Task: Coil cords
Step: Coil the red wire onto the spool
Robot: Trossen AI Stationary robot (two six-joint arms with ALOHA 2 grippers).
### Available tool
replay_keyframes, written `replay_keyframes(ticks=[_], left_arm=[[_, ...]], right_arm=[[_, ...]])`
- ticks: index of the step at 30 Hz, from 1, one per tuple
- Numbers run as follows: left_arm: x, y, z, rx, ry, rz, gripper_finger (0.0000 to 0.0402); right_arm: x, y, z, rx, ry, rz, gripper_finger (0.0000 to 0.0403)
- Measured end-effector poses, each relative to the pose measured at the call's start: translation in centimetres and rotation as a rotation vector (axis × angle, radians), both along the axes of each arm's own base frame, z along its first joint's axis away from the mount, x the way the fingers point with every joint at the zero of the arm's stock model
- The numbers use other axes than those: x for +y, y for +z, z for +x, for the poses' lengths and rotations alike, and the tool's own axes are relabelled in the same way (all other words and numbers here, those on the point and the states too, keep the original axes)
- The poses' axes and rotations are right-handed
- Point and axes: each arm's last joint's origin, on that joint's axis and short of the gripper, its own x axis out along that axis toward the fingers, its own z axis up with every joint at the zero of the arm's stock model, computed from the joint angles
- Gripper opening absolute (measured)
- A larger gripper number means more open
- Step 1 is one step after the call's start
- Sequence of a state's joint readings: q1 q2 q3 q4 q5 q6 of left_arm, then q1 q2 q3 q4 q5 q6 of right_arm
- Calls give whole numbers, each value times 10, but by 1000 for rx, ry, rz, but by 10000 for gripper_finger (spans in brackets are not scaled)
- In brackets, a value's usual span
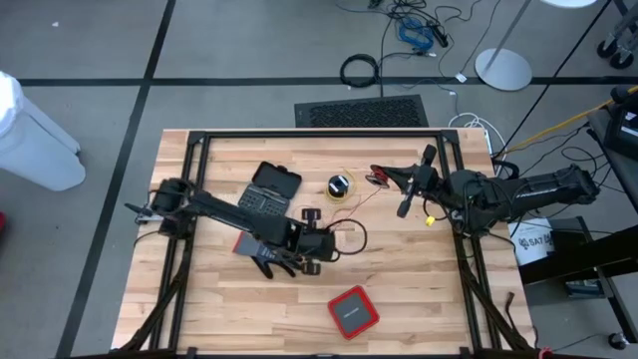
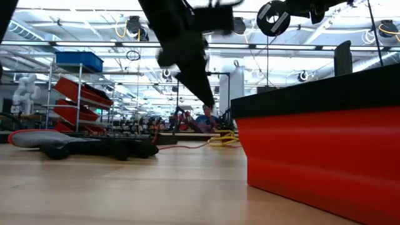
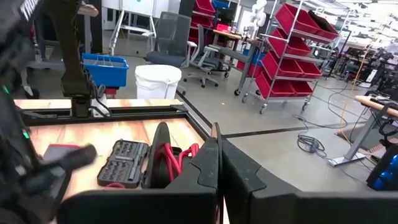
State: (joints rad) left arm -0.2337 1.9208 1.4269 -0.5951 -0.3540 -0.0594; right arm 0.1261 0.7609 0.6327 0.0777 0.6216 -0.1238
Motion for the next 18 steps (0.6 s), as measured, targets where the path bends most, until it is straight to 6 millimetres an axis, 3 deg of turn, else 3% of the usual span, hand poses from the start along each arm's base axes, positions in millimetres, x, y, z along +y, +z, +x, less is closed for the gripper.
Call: replay_keyframes(ticks=[11, 18], left_arm=[[-27, 72, -55, -9, 13, -341, 9], [-40, 86, -72, 6, 0, -432, 10]], right_arm=[[1, 0, 0, -3, 30, 2, 0], [2, 1, 1, -9, 58, 9, 0]])
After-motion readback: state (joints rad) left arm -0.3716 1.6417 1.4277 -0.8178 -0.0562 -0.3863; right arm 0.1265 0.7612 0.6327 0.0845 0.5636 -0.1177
